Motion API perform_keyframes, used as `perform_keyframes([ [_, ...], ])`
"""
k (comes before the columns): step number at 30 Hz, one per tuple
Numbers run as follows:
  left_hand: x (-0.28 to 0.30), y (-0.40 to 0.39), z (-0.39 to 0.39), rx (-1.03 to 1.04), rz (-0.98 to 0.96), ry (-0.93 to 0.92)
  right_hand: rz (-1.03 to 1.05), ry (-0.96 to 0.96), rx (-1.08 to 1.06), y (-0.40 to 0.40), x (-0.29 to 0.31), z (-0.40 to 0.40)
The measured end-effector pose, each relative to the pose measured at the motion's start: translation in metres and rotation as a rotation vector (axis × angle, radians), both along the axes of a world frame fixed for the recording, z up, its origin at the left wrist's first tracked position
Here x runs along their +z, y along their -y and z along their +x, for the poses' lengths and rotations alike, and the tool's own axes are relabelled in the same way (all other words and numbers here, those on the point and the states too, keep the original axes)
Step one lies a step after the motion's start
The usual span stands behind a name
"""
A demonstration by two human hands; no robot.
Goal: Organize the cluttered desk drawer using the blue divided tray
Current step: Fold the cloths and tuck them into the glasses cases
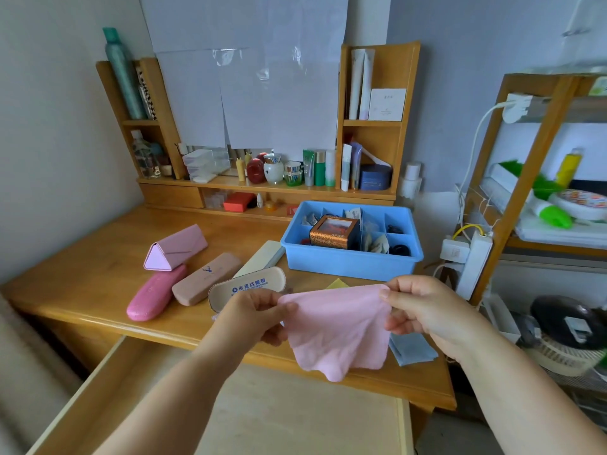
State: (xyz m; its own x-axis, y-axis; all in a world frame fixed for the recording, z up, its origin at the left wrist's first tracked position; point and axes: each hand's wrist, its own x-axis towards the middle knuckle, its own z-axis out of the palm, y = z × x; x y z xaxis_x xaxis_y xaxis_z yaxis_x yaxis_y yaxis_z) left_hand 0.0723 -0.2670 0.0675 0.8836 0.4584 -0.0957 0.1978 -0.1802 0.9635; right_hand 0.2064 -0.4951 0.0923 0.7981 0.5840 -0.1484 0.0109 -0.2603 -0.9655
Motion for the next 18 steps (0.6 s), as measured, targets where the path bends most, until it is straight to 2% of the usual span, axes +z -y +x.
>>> perform_keyframes([
  [2, -0.001, 0.002, 0.008, 0.049, -0.030, 0.019, 0.009, -0.005, -0.027, -0.004, -0.005, 0.006],
  [4, 0.000, 0.003, 0.017, 0.075, 0.032, 0.054, 0.035, 0.039, -0.071, -0.010, -0.009, 0.012],
  [7, 0.006, 0.005, 0.026, 0.101, 0.147, 0.145, 0.098, 0.175, -0.124, -0.012, -0.011, 0.018],
  [12, 0.003, 0.009, 0.012, 0.024, 0.138, 0.301, 0.058, 0.404, -0.093, 0.006, -0.014, 0.000],
  [15, -0.028, 0.015, -0.005, 0.004, 0.109, 0.248, 0.003, 0.345, -0.064, 0.020, -0.043, -0.022],
  [18, -0.069, 0.026, -0.022, -0.023, 0.043, 0.081, -0.052, 0.195, -0.034, 0.027, -0.083, -0.037],
])
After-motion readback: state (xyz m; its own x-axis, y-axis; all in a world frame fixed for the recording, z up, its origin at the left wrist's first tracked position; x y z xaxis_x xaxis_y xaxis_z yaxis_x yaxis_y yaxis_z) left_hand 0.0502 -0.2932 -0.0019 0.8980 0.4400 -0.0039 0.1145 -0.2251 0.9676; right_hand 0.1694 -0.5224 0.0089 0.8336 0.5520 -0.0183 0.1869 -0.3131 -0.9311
